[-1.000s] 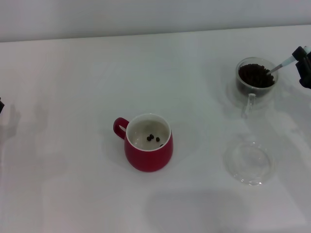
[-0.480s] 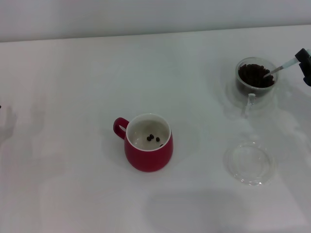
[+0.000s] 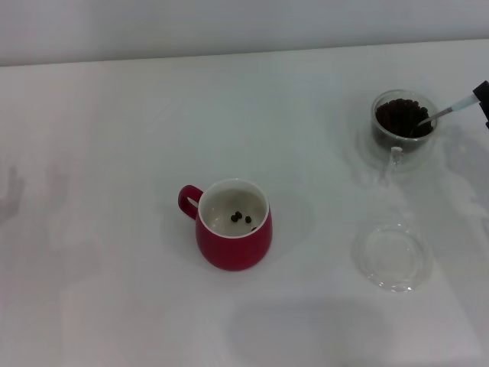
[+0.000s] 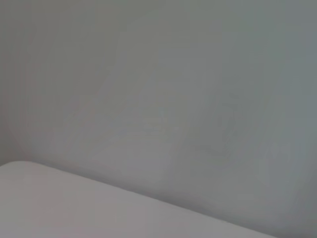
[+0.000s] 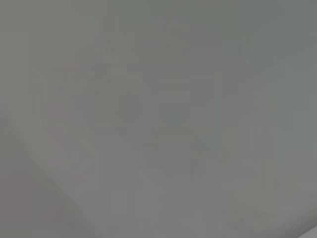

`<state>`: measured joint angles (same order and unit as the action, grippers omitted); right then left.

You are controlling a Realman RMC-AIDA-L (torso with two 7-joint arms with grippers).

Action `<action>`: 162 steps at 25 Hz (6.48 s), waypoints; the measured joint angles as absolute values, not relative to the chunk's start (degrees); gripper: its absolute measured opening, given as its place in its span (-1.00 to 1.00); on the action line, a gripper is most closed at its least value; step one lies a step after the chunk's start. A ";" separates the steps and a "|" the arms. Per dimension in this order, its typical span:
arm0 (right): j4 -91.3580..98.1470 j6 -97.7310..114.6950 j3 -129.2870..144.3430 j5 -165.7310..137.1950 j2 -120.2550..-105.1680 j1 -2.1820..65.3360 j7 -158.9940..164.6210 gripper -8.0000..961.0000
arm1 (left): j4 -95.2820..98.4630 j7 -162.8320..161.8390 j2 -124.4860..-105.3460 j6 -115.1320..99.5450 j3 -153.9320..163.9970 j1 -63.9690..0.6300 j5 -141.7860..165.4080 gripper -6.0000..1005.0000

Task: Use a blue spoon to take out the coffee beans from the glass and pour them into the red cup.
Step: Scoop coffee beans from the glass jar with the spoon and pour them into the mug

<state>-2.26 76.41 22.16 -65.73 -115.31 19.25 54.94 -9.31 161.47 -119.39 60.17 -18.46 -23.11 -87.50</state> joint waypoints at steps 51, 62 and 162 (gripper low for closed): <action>-1.69 77.85 19.20 -65.21 -114.96 18.25 73.21 -0.68 | -8.61 161.32 -119.27 61.18 -18.46 -23.65 -87.89 0.75; -1.83 79.80 19.47 -65.22 -114.95 18.02 74.84 -0.68 | -8.61 161.19 -119.27 61.18 -18.46 -23.62 -87.89 0.75; -19.79 91.51 17.66 -91.90 -116.01 22.23 52.62 -0.68 | -7.96 161.63 -119.44 60.31 -18.46 -23.56 -87.89 0.75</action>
<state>-19.79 91.51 17.66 -91.90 -116.01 22.23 52.62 -7.96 161.63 -119.44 60.31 -18.46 -23.56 -87.89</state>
